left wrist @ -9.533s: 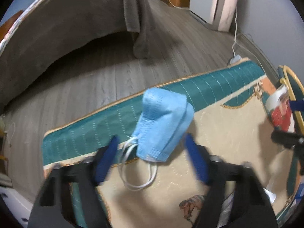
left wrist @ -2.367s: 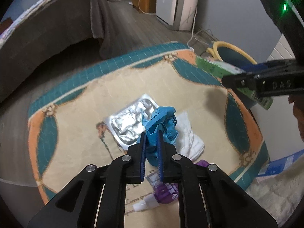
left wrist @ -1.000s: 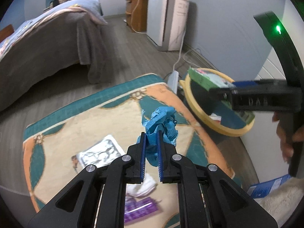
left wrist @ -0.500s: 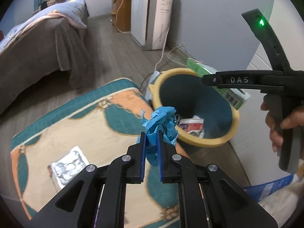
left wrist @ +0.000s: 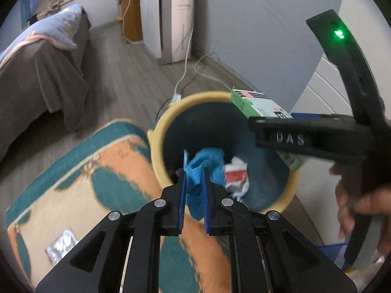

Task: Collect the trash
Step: 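Drop the blue glove into the bin by opening the left gripper, then move both open grippers back over the mat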

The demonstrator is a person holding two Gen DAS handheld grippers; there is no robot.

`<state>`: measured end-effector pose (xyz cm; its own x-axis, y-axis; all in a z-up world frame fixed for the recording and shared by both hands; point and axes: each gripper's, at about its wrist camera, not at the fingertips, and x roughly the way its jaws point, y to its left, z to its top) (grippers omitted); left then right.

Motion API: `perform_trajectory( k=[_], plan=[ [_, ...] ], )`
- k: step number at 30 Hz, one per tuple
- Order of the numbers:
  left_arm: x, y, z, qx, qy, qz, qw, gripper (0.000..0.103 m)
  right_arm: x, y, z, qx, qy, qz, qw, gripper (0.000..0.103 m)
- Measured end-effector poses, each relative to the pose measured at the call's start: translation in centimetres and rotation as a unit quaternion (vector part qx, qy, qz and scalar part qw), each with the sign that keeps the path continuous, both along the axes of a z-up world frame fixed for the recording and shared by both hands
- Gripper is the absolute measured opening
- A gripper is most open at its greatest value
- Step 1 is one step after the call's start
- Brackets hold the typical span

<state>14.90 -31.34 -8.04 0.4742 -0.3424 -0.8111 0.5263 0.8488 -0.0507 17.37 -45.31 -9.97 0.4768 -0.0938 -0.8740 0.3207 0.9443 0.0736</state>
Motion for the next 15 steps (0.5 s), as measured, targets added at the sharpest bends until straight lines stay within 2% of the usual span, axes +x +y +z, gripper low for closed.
perform_trajectory(
  k=[1,2,3,5,7,8,9,12,15],
  plan=[
    [0.2,-0.1,0.0,0.000,-0.005,0.003,1.0000,0.020,0.0,0.0,0.1,0.002,-0.002,-0.004,1.000,0.080],
    [0.3,0.0,0.0,-0.002,-0.007,0.006,1.0000,0.033,0.0,0.0,0.2,0.005,-0.004,-0.007,1.000,0.088],
    [0.3,0.2,0.0,-0.006,-0.008,0.011,0.9999,0.050,-0.1,0.1,0.2,0.007,-0.008,-0.006,1.000,0.089],
    [0.1,0.5,-0.1,-0.005,-0.013,0.011,0.9998,0.063,0.1,0.6,0.2,0.001,-0.006,0.000,1.000,0.090],
    [-0.4,1.2,0.0,0.007,-0.025,0.012,0.9996,0.071,0.2,1.2,0.4,-0.004,-0.009,0.009,1.000,0.095],
    [-0.6,1.7,0.0,0.011,-0.028,0.012,0.9995,0.079,0.3,1.5,0.5,-0.002,-0.010,0.013,1.000,0.096],
    [-0.8,2.1,0.1,0.016,-0.033,0.015,0.9992,0.084,0.4,1.9,0.7,0.000,-0.011,0.017,1.000,0.096],
    [-1.3,4.1,0.4,0.021,-0.040,0.028,0.9986,0.089,0.3,3.3,1.5,0.003,-0.013,0.026,1.000,0.097],
    [-1.8,6.8,0.8,0.024,-0.043,0.050,0.9975,0.090,0.3,5.6,2.4,-0.003,-0.017,0.043,0.999,0.097]
  ],
)
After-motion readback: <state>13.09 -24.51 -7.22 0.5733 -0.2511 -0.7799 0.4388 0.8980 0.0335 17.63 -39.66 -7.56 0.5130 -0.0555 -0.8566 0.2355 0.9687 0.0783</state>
